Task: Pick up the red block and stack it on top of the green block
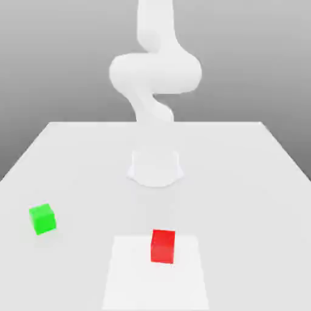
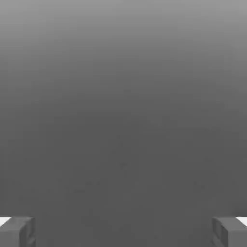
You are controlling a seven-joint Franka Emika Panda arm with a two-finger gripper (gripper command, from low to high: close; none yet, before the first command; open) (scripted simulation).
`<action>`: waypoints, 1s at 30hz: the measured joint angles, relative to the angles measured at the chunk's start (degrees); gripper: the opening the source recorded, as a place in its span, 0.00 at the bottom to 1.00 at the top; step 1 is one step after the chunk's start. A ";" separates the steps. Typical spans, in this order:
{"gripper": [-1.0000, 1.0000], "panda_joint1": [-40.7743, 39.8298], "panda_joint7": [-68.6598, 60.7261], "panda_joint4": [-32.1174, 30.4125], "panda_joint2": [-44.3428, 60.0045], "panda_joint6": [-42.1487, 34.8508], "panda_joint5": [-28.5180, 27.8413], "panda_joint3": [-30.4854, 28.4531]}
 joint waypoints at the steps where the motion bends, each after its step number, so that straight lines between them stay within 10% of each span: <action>1: 0.50 -0.28 0.59 -1.53 2.08 1.39 -0.23 0.48; 17: 0.50 -1.86 7.35 -25.91 36.45 24.07 0.07 3.88; 24: 0.50 -0.55 9.67 -26.16 51.11 36.07 -2.27 2.06; 25: 0.00 0.13 9.98 -25.90 53.16 37.82 -2.71 1.27; 30: 0.00 0.10 10.13 -25.90 53.16 37.86 -2.86 1.29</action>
